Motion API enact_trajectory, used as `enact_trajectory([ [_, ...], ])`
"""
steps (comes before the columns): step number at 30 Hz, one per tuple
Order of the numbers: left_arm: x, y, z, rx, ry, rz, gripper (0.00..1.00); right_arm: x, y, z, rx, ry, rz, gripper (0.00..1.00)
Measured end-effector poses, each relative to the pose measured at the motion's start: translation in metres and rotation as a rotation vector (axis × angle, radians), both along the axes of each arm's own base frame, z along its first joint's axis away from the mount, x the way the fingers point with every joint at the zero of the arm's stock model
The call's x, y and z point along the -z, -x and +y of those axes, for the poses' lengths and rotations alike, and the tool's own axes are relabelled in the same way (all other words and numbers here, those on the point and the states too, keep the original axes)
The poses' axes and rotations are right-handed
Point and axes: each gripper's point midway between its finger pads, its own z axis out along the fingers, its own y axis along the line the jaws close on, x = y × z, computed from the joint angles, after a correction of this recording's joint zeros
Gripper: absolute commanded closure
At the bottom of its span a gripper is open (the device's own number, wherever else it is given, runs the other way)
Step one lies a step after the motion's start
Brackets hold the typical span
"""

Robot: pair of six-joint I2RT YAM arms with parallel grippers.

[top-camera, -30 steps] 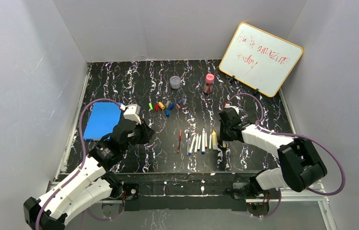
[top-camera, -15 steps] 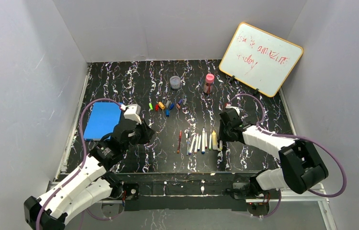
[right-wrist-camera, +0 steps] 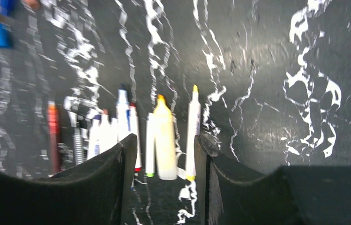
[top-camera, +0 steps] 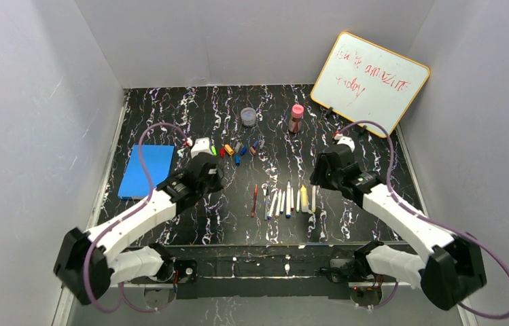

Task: Open the pen caps

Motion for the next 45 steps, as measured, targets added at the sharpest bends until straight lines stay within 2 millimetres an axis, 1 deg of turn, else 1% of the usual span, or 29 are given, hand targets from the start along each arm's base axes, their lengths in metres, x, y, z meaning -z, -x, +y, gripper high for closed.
enact_trajectory([
  [1, 0.001, -0.009, 0.000, -0.027, -0.025, 0.002, 1.00, -0.013, -0.002, 0.001, 0.001, -0.023, -0.041, 0.36],
  [2, 0.001, -0.016, 0.000, -0.048, -0.041, 0.004, 1.00, -0.023, -0.003, 0.002, 0.002, -0.040, -0.069, 0.29],
  [3, 0.002, -0.024, 0.001, -0.071, -0.062, 0.011, 1.00, -0.034, -0.003, 0.002, 0.003, -0.062, -0.105, 0.17],
  [4, 0.003, -0.034, 0.001, -0.095, -0.078, 0.017, 1.00, -0.041, -0.002, 0.001, 0.006, -0.078, -0.125, 0.04],
  [5, 0.005, -0.045, 0.004, -0.122, -0.087, 0.027, 1.00, -0.047, -0.001, 0.000, 0.015, -0.092, -0.140, 0.02],
  [7, 0.014, -0.064, 0.014, -0.185, -0.093, 0.055, 1.00, -0.055, 0.000, -0.003, 0.036, -0.109, -0.171, 0.02],
  [8, 0.021, -0.075, 0.024, -0.227, -0.087, 0.075, 1.00, -0.057, 0.002, -0.006, 0.055, -0.120, -0.182, 0.02],
  [10, 0.035, -0.087, 0.043, -0.293, -0.081, 0.115, 1.00, -0.058, 0.006, -0.012, 0.090, -0.136, -0.199, 0.02],
  [13, 0.056, -0.097, 0.065, -0.356, -0.094, 0.171, 1.00, -0.056, 0.014, -0.016, 0.110, -0.170, -0.218, 0.02],
  [16, 0.067, -0.111, 0.069, -0.366, -0.095, 0.211, 1.00, -0.054, 0.021, -0.011, 0.068, -0.203, -0.223, 0.02],
  [19, 0.075, -0.136, 0.068, -0.360, -0.082, 0.237, 0.99, -0.052, 0.026, -0.001, -0.003, -0.223, -0.210, 0.02],
  [21, 0.082, -0.149, 0.067, -0.355, -0.074, 0.252, 0.99, -0.050, 0.028, 0.005, -0.046, -0.228, -0.197, 0.02],
  [23, 0.089, -0.155, 0.067, -0.349, -0.073, 0.271, 0.99, -0.049, 0.029, 0.010, -0.082, -0.233, -0.193, 0.02],
  [25, 0.097, -0.155, 0.068, -0.352, -0.075, 0.291, 0.97, -0.049, 0.031, 0.014, -0.108, -0.236, -0.186, 0.02],
  [27, 0.095, -0.159, 0.067, -0.348, -0.066, 0.288, 0.95, -0.048, 0.032, 0.016, -0.133, -0.235, -0.181, 0.02],
  [31, 0.097, -0.162, 0.065, -0.343, -0.061, 0.290, 0.92, -0.047, 0.034, 0.019, -0.165, -0.231, -0.179, 0.02],
  [41, 0.097, -0.162, 0.065, -0.335, -0.067, 0.290, 0.85, -0.046, 0.034, 0.018, -0.187, -0.211, -0.186, 0.02],
  [45, 0.097, -0.162, 0.065, -0.332, -0.071, 0.289, 0.81, -0.046, 0.034, 0.018, -0.188, -0.209, -0.185, 0.02],
])
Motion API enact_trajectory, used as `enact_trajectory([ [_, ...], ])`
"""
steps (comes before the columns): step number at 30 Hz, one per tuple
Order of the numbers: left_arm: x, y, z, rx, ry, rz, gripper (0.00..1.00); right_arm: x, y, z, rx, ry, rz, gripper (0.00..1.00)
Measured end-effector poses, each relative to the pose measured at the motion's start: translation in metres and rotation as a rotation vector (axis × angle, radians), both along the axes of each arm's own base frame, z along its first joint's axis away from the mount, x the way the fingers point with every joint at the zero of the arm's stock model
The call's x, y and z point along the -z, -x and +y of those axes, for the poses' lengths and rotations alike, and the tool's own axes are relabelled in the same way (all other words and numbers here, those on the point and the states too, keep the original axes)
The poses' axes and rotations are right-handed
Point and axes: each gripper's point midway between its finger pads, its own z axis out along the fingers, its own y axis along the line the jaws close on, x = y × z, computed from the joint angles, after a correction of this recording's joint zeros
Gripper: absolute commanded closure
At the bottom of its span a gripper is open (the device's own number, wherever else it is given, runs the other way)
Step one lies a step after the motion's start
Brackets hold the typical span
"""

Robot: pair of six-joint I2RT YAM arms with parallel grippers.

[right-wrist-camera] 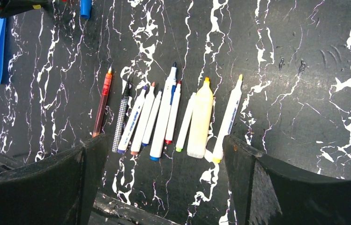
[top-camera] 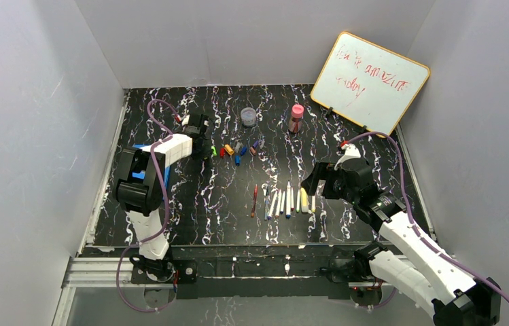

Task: Open the pen caps

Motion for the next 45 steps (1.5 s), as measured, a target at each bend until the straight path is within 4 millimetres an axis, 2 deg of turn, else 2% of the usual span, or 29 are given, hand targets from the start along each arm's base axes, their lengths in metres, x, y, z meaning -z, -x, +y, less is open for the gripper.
enact_trajectory([
  [15, -0.002, 0.002, 0.001, 0.007, -0.004, -0.002, 0.60, 0.000, 0.000, -0.001, -0.010, 0.013, -0.008, 0.02],
  [21, -0.008, 0.010, 0.004, 0.012, -0.016, 0.007, 0.45, -0.001, -0.001, -0.001, -0.013, 0.016, -0.014, 0.02],
  [27, -0.045, 0.017, 0.009, 0.026, -0.023, -0.052, 0.40, -0.004, -0.002, -0.001, -0.016, 0.022, -0.026, 0.03],
  [33, -0.098, 0.038, 0.008, 0.111, -0.020, -0.170, 0.35, -0.014, -0.002, 0.000, -0.049, 0.030, -0.061, 0.05],
  [37, -0.142, 0.059, -0.011, 0.248, -0.004, -0.304, 0.24, -0.037, -0.010, 0.003, -0.073, 0.039, -0.123, 0.06],
  [40, -0.177, 0.079, -0.027, 0.354, 0.024, -0.440, 0.19, -0.052, -0.025, 0.007, -0.073, 0.064, -0.161, 0.09],
  [43, -0.198, 0.095, -0.035, 0.423, 0.059, -0.536, 0.17, -0.049, -0.037, 0.014, -0.065, 0.110, -0.141, 0.10],
  [45, -0.196, 0.101, -0.037, 0.435, 0.079, -0.556, 0.17, -0.036, -0.043, 0.024, -0.071, 0.155, -0.100, 0.12],
])
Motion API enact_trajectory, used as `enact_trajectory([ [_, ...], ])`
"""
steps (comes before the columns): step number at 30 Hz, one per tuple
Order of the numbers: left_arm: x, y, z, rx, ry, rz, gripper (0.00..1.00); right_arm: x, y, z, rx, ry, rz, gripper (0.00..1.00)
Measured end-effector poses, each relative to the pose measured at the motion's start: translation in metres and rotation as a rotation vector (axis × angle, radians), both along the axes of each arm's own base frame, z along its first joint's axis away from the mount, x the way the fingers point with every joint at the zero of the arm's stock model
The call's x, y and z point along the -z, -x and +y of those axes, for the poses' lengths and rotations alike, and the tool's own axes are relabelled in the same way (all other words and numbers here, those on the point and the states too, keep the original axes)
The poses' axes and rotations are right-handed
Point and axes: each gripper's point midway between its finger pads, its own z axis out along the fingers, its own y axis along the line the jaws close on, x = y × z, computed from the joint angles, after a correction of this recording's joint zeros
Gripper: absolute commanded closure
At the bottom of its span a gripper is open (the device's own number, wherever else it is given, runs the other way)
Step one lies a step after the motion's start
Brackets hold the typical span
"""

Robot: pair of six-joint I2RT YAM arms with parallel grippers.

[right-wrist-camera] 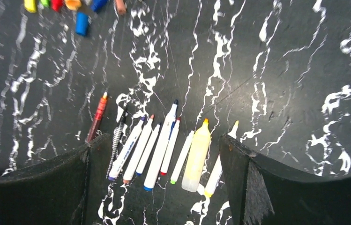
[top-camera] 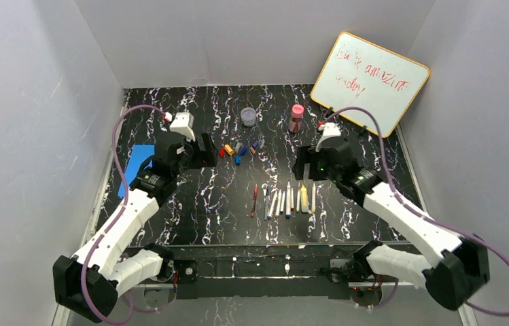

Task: Open the pen caps

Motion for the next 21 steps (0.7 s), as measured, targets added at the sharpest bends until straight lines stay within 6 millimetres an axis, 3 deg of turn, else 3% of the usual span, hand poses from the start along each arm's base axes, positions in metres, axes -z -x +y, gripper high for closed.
enact_trajectory([
  [3, 0.030, 0.012, 0.000, 0.000, 0.015, 0.059, 0.17, 0.031, -0.002, 0.008, 0.015, 0.054, 0.093, 0.20],
  [8, 0.078, 0.037, 0.003, -0.006, 0.036, 0.184, 0.21, 0.075, 0.011, -0.012, 0.122, 0.040, 0.220, 0.28],
  [11, 0.090, 0.049, -0.003, 0.009, 0.083, 0.230, 0.28, 0.094, 0.027, -0.026, 0.176, 0.029, 0.274, 0.29],
  [21, 0.121, 0.086, -0.051, 0.130, 0.121, 0.383, 0.30, 0.135, 0.046, -0.055, 0.303, 0.003, 0.403, 0.39],
])
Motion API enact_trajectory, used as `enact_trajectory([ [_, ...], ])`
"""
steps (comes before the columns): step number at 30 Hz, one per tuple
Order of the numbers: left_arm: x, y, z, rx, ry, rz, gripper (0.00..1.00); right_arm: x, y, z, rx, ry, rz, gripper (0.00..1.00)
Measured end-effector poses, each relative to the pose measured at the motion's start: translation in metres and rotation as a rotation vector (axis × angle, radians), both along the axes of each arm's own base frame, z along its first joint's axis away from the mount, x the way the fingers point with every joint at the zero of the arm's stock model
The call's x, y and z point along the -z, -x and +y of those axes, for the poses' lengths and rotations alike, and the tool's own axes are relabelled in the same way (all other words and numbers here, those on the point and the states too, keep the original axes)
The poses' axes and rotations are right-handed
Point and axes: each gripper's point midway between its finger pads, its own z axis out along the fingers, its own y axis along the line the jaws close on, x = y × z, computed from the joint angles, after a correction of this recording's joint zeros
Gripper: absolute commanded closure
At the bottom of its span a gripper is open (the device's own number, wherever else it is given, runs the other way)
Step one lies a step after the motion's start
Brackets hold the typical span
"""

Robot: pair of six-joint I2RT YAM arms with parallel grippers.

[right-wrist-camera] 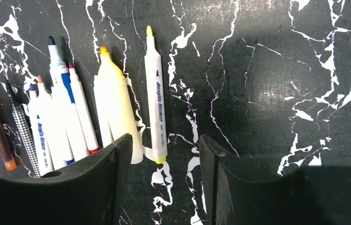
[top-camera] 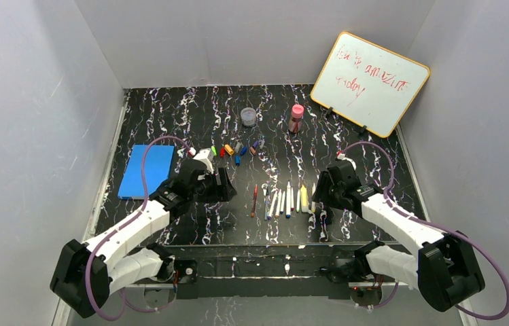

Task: Open the pen caps

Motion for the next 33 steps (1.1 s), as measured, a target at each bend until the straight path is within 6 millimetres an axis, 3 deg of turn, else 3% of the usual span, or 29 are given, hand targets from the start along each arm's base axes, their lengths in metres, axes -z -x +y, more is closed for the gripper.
enact_trajectory([
  [9, 0.027, 0.024, -0.018, 0.029, -0.006, 0.089, 0.34, 0.018, -0.005, 0.001, 0.013, -0.012, 0.042, 0.46],
  [19, 0.029, 0.027, -0.020, 0.014, 0.008, 0.096, 0.34, 0.023, -0.017, 0.011, -0.010, -0.036, 0.030, 0.66],
  [25, 0.039, 0.030, -0.018, 0.008, 0.003, 0.112, 0.35, 0.024, -0.012, 0.018, -0.035, -0.071, 0.047, 0.73],
  [33, 0.053, 0.035, -0.016, 0.005, -0.016, 0.146, 0.35, 0.024, -0.001, 0.034, -0.094, -0.124, 0.069, 0.75],
])
